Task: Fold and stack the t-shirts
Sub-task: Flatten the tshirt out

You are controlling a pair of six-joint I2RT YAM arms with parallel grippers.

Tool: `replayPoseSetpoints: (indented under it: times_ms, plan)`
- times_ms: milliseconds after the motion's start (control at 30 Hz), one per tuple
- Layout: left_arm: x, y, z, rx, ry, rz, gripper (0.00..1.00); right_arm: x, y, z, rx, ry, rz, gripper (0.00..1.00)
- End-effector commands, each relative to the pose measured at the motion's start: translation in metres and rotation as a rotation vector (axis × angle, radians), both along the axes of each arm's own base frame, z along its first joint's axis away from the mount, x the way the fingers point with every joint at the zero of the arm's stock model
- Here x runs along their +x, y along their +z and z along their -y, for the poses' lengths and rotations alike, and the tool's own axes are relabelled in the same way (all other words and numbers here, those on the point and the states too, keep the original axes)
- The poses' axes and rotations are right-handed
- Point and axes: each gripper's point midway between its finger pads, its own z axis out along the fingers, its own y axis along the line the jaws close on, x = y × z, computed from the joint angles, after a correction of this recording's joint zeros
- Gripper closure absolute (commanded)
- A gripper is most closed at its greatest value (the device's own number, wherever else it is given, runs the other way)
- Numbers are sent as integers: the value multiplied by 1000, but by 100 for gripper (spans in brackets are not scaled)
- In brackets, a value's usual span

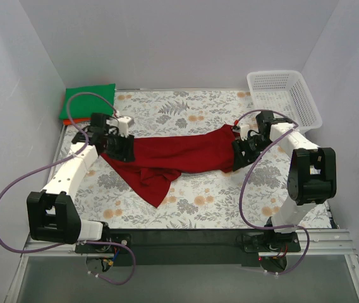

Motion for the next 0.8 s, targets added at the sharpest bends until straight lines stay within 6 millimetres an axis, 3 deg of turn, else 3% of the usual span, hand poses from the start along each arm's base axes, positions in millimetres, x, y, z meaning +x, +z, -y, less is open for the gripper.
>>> replayPoseSetpoints:
  times_ms: [0, 67, 267, 433, 533, 633, 667, 733, 767]
  plan:
    - [-55, -39, 51, -55, -125, -166, 57, -6, -15, -6, 43, -9, -17, 29]
    - [-66, -50, 65, -47, -154, -200, 56, -3, -22, -7, 45, -20, -29, 24]
    - [-80, -70, 87, 1, -211, -274, 49, 3, -44, -14, 79, -61, -86, 24]
    - [-84, -93, 87, 83, -221, -329, 48, 8, -63, -17, 84, -96, -116, 25]
    - [-84, -104, 88, 100, -214, -353, 50, 14, -71, -18, 87, -119, -125, 32]
    - [-79, -110, 90, 97, -208, -356, 59, 21, -68, -20, 92, -123, -111, 53]
    - [-78, -110, 92, 91, -207, -354, 69, 24, -65, -19, 95, -128, -99, 70]
    - [-69, -101, 97, 73, -207, -334, 80, 28, -50, -17, 92, -130, -59, 87]
    - [-64, -96, 97, 80, -201, -312, 93, 31, -44, -13, 83, -137, -36, 98]
